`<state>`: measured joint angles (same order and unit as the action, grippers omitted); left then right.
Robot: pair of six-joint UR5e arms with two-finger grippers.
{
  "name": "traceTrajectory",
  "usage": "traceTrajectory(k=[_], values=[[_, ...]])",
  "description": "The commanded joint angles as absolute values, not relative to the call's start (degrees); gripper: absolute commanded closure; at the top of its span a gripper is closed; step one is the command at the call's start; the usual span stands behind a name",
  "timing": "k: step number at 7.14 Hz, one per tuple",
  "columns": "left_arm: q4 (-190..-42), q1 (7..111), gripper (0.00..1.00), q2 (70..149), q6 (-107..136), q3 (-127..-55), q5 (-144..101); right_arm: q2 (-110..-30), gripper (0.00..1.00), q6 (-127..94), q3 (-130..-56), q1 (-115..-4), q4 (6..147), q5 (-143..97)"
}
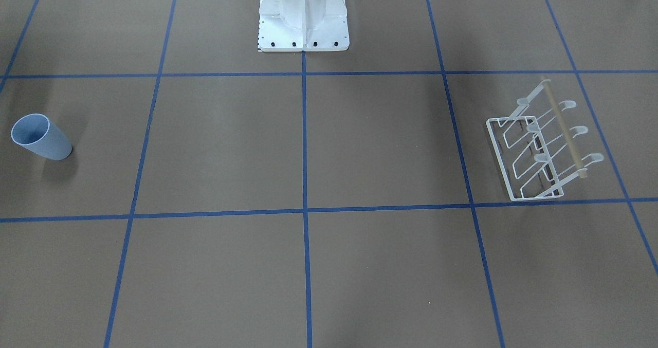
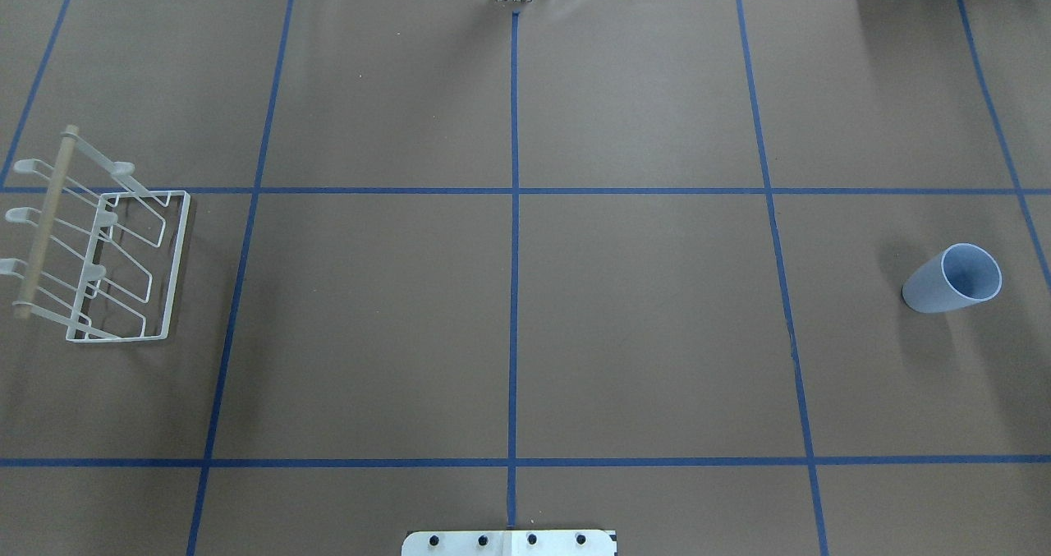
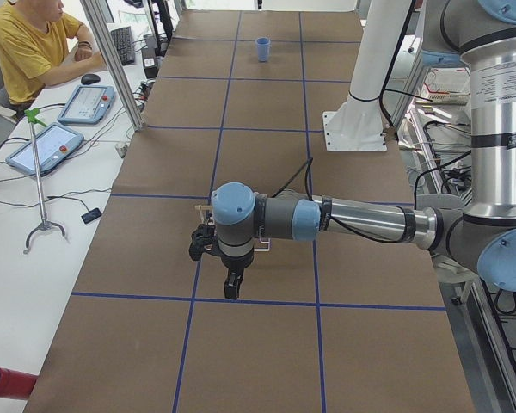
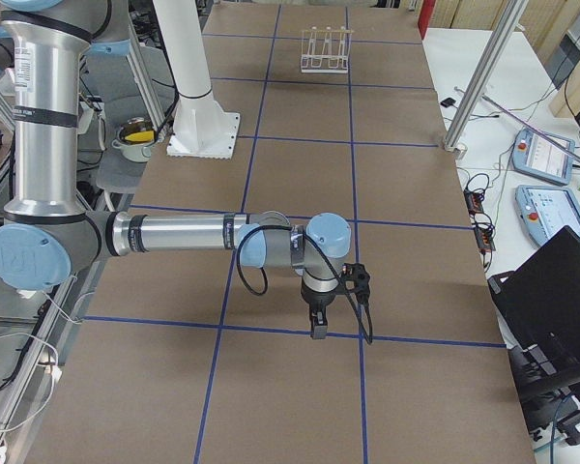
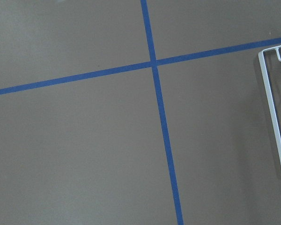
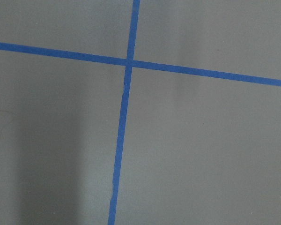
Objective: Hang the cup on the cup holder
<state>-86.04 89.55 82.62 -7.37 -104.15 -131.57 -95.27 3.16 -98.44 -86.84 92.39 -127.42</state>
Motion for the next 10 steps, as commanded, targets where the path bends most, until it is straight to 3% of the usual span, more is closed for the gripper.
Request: traceTrajectory(k=[1,10], values=[[-86.5,89.6,0.01,82.5,-7.4,-104.6,-131.6,-95.2,0.00,3.2,-98.5,-86.8,92.4,-127.4],[-88.4,89.6,0.01,84.8,-7.0,-105.3,-131.6,-89.9,0.00,3.3,-105.1,-82.0,89.3,-136.7]])
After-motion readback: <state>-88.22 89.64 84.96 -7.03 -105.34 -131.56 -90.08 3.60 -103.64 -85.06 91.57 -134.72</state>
